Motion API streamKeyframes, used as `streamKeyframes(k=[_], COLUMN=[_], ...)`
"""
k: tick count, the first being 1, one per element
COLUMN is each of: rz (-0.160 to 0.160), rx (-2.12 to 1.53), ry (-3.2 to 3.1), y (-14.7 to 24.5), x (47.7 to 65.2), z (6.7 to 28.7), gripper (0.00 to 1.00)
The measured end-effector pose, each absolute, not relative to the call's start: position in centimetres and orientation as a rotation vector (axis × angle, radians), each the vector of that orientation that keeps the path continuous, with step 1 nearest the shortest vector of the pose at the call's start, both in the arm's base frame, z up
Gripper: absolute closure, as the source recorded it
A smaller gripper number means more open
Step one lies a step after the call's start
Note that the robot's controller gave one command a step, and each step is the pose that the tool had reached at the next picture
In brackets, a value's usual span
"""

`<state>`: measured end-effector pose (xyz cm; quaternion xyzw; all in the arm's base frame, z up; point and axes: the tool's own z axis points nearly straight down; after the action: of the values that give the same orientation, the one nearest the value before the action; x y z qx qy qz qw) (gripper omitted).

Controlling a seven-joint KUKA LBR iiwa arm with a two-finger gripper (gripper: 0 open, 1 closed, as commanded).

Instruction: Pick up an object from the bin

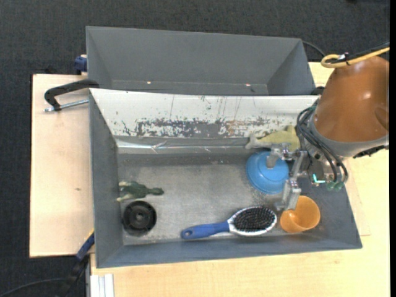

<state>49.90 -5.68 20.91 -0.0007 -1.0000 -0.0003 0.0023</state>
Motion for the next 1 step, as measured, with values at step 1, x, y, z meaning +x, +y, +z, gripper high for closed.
streamKeyframes(k=[1], rz=[-0.003], rx=[0.599], ry=[-3.081], y=[-3.81], x=[49.48], z=[10.82], gripper=[0.0])
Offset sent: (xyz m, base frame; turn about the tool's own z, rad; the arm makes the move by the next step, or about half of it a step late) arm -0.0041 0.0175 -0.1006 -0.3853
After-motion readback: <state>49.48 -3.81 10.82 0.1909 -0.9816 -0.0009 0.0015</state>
